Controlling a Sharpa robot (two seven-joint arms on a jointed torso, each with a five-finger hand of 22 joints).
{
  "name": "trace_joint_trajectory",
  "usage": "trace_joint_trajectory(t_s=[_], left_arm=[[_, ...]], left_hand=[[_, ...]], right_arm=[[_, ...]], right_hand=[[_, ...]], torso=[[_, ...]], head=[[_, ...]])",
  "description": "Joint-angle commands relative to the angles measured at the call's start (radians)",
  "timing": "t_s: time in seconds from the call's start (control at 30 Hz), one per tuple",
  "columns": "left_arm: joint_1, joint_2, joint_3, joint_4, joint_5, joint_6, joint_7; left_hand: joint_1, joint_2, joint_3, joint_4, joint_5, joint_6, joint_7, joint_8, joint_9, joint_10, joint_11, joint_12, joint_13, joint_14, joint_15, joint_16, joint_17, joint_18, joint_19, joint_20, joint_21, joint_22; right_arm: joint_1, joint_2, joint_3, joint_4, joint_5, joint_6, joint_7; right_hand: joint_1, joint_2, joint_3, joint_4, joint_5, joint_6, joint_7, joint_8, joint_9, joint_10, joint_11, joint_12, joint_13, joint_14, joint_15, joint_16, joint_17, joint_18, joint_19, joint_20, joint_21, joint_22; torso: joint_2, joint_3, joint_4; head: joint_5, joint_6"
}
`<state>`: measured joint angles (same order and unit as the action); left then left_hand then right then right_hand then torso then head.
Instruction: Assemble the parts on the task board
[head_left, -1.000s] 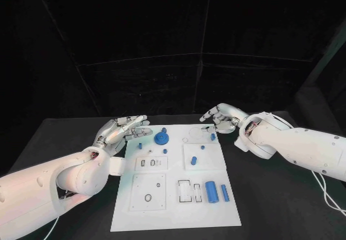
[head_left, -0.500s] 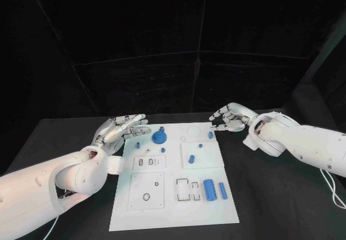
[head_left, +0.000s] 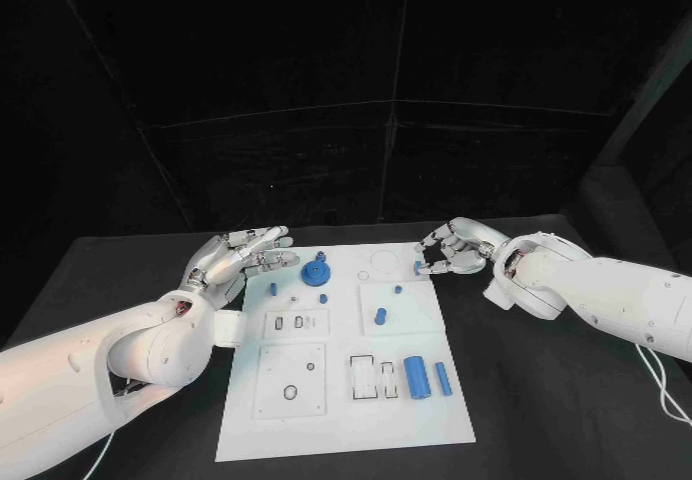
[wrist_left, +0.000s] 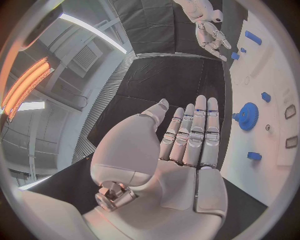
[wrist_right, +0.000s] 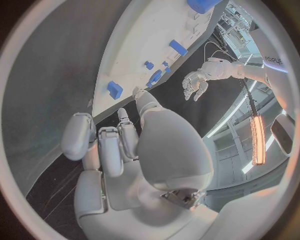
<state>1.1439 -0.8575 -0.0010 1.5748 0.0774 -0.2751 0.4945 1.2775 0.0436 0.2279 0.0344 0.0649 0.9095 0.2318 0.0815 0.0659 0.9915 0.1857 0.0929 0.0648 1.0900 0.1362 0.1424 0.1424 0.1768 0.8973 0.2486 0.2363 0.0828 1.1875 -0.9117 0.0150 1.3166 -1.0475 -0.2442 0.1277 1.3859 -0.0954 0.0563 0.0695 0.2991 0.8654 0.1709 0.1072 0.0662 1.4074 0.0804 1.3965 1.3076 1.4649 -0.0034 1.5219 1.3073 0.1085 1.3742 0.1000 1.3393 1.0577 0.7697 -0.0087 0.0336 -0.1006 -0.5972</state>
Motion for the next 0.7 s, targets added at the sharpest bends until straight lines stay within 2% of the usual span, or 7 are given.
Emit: trace_joint_trajectory(t_s=[0.03,0.17,0.27,0.33,0.5,0.7], left_arm=[[0.001,0.002,0.000,-0.002,-0.002,0.016,0.004],[0.001,0.003,0.000,-0.004,-0.002,0.016,0.004],[0.001,0.004,0.000,-0.005,-0.002,0.017,0.004],[0.001,0.005,0.000,-0.006,-0.002,0.017,0.004],[0.000,0.007,0.000,-0.008,-0.002,0.017,0.003],[0.000,0.006,0.000,-0.010,-0.002,0.016,0.001]], left_hand=[[0.003,0.003,0.005,-0.001,0.004,0.004,0.010,-0.005,0.000,0.007,0.001,-0.003,0.000,0.008,0.000,-0.007,0.001,0.008,0.007,0.000,-0.005,-0.001],[0.003,0.003,0.005,-0.001,0.004,0.004,0.010,-0.005,0.000,0.007,0.001,-0.003,0.000,0.008,0.000,-0.007,0.001,0.008,0.007,0.000,-0.005,-0.001],[0.003,0.003,0.005,-0.001,0.004,0.004,0.010,-0.005,0.000,0.007,0.001,-0.003,0.000,0.008,0.000,-0.007,0.001,0.008,0.007,0.000,-0.005,-0.001],[0.003,0.003,0.005,-0.001,0.004,0.004,0.010,-0.005,0.000,0.007,0.001,-0.003,0.000,0.008,0.000,-0.007,0.001,0.008,0.007,0.000,-0.005,-0.001],[0.002,0.002,0.007,-0.002,0.004,0.004,0.010,-0.005,0.000,0.008,0.001,-0.003,-0.001,0.008,0.000,-0.007,0.001,0.008,0.007,0.000,-0.005,-0.002],[0.002,0.002,0.008,-0.003,0.004,0.004,0.010,-0.005,0.000,0.008,0.001,-0.003,-0.001,0.008,0.000,-0.008,0.001,0.008,0.008,0.000,-0.005,-0.002]], right_arm=[[-0.001,0.003,0.000,-0.007,-0.003,0.024,-0.003],[-0.003,0.016,0.000,-0.025,-0.008,0.028,-0.005],[-0.003,0.029,0.000,-0.038,-0.014,0.032,-0.005],[-0.004,0.037,0.001,-0.046,-0.024,0.034,-0.007],[-0.008,0.046,0.001,-0.057,-0.052,0.032,-0.016],[-0.010,0.051,0.001,-0.070,-0.065,0.028,-0.027]], right_hand=[[-0.008,-0.005,-0.013,0.000,-0.008,-0.011,0.001,-0.004,-0.001,-0.005,0.001,-0.004,0.016,0.074,0.004,-0.004,0.107,-0.013,-0.005,0.002,0.002,0.000],[-0.008,-0.005,-0.014,0.000,-0.009,-0.013,0.001,-0.005,-0.001,-0.005,0.002,-0.004,0.015,0.074,0.004,-0.004,0.107,-0.013,-0.005,0.002,0.002,0.000],[-0.003,-0.001,-0.015,-0.003,-0.009,-0.015,0.001,-0.004,0.000,-0.005,0.002,-0.003,0.016,0.074,0.005,-0.004,0.107,-0.013,-0.005,0.003,0.002,0.000],[0.001,0.003,-0.016,-0.005,-0.009,-0.015,0.001,-0.002,0.000,-0.005,0.002,-0.003,0.017,0.074,0.005,-0.003,0.108,-0.013,-0.005,0.003,0.002,0.000],[0.009,0.017,-0.019,-0.011,-0.013,-0.001,-0.001,0.011,0.004,-0.001,0.000,0.002,0.022,0.075,0.004,-0.003,0.110,-0.013,-0.004,0.003,0.003,0.001],[0.019,0.042,-0.017,-0.017,-0.025,0.023,-0.007,0.031,0.007,0.003,-0.005,0.005,0.026,0.075,0.001,-0.003,0.111,-0.013,-0.004,0.000,0.005,0.003]], torso=[[0.000,0.0008,0.0024],[-0.001,-0.0008,0.0014],[-0.001,0.0004,0.0005],[0.000,0.0001,0.0025],[0.000,-0.0013,0.0043],[-0.001,-0.0014,0.0027]], head=[[-0.002,-0.002],[-0.003,-0.003],[-0.001,-0.004],[-0.002,-0.005],[0.001,-0.008],[0.002,-0.010]])
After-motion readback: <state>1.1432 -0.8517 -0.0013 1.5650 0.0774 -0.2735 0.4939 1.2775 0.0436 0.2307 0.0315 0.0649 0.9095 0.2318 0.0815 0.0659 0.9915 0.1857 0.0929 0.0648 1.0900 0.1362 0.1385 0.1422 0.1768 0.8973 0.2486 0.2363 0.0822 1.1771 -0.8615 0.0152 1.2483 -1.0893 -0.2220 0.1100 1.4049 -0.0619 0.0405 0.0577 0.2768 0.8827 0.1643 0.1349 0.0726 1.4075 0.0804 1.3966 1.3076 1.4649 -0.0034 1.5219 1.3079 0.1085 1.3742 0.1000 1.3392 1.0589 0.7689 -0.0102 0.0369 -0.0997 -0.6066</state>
